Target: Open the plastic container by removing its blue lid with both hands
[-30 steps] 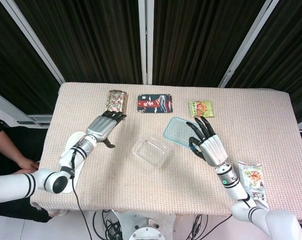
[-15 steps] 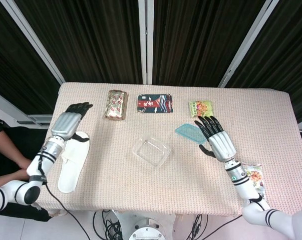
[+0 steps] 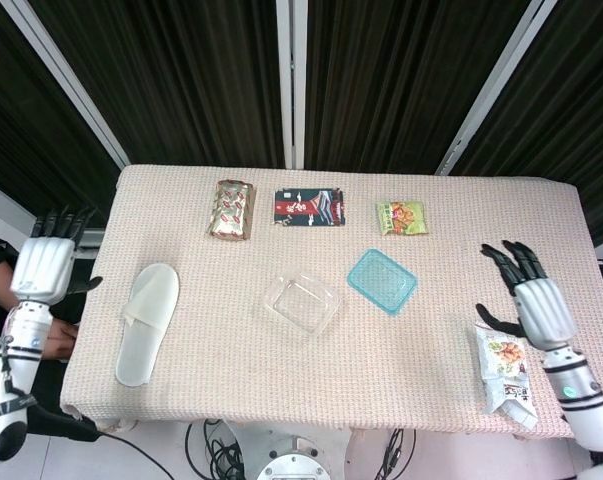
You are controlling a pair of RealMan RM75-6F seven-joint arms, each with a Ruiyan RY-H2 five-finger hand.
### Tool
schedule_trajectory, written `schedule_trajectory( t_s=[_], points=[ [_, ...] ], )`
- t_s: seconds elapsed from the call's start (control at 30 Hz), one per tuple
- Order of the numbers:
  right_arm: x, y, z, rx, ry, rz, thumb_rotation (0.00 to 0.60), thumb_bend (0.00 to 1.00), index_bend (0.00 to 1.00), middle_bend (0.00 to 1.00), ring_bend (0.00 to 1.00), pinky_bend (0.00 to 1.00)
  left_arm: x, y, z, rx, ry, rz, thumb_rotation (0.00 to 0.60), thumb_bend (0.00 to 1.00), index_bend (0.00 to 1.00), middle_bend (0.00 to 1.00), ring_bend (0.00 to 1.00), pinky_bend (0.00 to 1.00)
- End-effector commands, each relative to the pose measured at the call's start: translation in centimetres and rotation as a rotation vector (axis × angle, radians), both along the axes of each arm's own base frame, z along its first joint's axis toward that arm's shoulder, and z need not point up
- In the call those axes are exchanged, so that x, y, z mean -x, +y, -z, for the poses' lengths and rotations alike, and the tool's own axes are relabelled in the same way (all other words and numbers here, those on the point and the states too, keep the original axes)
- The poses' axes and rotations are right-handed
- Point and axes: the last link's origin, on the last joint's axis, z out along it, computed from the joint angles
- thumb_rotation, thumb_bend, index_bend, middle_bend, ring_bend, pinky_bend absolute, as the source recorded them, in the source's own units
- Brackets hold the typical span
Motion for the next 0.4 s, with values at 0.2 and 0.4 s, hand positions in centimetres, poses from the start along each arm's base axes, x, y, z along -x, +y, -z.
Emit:
schedule_trajectory(
  t_s=[0.2,0.4],
  points=[
    [2.8,6.0,-2.6,0.043,-0.03,0.106,0.6,0.23,0.02,0.05,0.0,0.0,3.2,-7.2,-0.9,-0.069,-0.031,-0.041,0.6,0.0,0.09,0.09,0.0,0.03],
    [3.8,7.4,-2.3,0.0,-0.054,0.15,0.6,0.23,0.0,0.0,0.0,0.0,4.7,-10.7,0.0,-0.122,0.015,-0.079,0.6,0.0,0.09,0.09,0.0,0.01]
  ],
)
